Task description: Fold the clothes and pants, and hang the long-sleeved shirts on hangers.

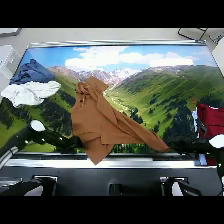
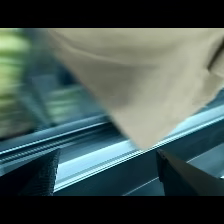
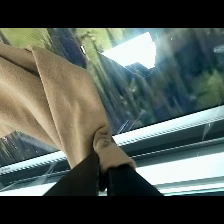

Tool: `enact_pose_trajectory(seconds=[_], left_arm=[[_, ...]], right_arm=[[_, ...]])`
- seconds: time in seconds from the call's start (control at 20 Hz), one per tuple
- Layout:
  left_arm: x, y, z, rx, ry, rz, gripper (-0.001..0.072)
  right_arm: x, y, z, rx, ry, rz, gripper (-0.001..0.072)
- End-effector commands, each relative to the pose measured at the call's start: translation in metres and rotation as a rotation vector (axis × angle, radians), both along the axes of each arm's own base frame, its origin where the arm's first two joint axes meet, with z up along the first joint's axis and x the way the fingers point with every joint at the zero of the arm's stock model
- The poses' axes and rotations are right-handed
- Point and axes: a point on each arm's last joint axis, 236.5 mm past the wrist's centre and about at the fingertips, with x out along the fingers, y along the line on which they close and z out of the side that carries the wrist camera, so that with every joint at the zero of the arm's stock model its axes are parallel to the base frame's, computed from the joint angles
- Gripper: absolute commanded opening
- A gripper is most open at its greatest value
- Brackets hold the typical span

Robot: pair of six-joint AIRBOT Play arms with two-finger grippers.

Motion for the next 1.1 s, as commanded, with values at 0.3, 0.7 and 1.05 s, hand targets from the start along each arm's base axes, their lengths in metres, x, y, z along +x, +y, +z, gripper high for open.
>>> enact_pose_trajectory(seconds=[0.3,0.7,1.05], left_arm=[[0.003,-0.073,-0.017,-0.048,-0.108,0.131,0.006],[0.156,0.001,0.268,0.086,-1.132,0.013,0.0019],[0.035,0.115,0.688,0.155,-2.102,0.51,0.0019]], right_arm=[[0.0,0.001,0.0,0.004,0.006,-0.008,0.0037],[0.097,-0.027,0.123,-0.083,-0.418,-0.075,0.0035],[0.09,-0.044,0.52,-0.52,-1.378,-0.098,0.0036]])
